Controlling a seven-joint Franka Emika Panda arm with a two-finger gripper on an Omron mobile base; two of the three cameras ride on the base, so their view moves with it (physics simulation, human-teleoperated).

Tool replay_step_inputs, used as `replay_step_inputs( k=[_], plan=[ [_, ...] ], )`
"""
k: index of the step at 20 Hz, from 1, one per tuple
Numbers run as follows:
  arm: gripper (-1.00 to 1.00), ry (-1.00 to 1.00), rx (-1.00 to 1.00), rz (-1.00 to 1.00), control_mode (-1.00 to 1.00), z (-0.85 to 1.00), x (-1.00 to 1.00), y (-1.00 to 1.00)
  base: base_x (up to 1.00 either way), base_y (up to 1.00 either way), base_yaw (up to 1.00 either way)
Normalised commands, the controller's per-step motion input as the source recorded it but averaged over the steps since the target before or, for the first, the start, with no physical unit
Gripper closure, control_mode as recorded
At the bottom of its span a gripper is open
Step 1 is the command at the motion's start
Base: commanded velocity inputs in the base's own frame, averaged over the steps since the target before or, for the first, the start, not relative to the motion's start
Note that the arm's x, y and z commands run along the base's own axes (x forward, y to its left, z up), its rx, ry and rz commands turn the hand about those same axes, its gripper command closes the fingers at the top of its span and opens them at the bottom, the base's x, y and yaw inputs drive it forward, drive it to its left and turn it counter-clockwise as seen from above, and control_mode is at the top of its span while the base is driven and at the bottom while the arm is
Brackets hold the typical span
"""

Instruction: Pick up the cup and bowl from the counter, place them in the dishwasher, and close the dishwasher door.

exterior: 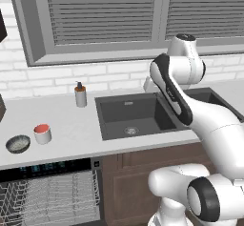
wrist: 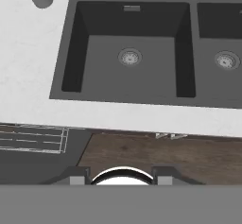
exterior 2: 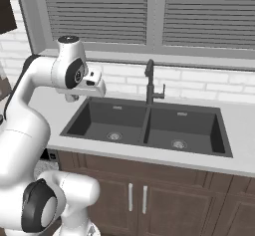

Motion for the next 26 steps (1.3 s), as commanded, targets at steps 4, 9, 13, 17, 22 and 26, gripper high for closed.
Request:
replay_step_inputs(
  k=[4, 9, 13, 17, 22, 26],
  plan=[
    [-1.00, -0.02, 0.00, 0.00, -1.00, 0.00, -0.04, 0.04, 0.00, 0.00, 0.00],
    [-1.00, -0.02, 0.00, 0.00, -1.00, -0.04, 0.01, 0.63, 0.00, 0.00, 0.00],
    [-1.00, 0.00, 0.00, 0.00, -1.00, -0.15, 0.15, 0.83, 0.00, 0.00, 0.00],
    [-1.00, 0.00, 0.00, 0.00, -1.00, -0.02, 0.00, 0.15, 0.00, 0.00, 0.00],
    [-1.00, 0.01, 0.00, 0.00, -1.00, -0.09, 0.00, 0.30, 0.00, 0.00, 0.00],
    [-1.00, 0.02, -0.02, 0.00, -1.00, -0.15, 0.04, 0.60, 0.00, 0.00, 0.00]
  ],
)
